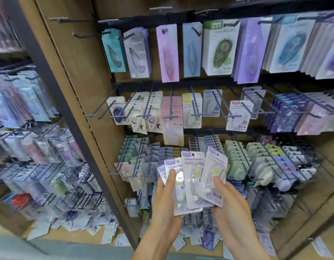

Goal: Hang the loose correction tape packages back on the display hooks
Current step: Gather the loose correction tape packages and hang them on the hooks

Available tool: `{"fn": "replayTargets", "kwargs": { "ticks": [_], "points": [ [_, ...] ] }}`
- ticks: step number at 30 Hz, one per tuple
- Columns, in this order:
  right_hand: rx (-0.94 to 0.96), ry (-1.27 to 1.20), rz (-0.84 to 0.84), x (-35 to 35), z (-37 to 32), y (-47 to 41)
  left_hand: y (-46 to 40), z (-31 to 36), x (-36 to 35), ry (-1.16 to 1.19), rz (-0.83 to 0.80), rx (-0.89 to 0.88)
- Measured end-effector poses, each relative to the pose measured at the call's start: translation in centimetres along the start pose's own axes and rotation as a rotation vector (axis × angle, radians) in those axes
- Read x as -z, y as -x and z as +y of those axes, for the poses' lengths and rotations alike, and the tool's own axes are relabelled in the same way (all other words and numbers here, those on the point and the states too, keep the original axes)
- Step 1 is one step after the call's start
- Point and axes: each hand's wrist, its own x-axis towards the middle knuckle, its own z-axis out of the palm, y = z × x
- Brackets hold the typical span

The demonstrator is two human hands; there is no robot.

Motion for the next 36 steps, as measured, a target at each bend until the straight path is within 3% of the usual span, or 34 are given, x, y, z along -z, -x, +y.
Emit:
{"fn": "replayTargets", "kwargs": {
  "ticks": [5,11,19,25,36],
  "points": [
    [0.031,-0.005,0.044,0.7,-0.4,-0.1,-0.2,-0.8,-1.4,-0.086,0.038,0.001],
    [0.137,0.037,0.107,3.4,-3.1,0.0,-0.7,-2.8,-4.9,-0.203,-0.070,-0.008],
    [0.270,0.069,0.208,7.1,-6.4,0.1,-1.7,-5.4,-9.7,-0.215,-0.136,0.052],
    [0.313,0.159,0.228,7.7,-6.8,-0.9,-2.7,-5.1,-9.7,-0.169,-0.083,0.070],
    [0.390,0.050,0.279,8.8,-11.8,-5.6,-4.7,-4.4,-10.7,-0.129,-0.108,0.045]
  ]
}}
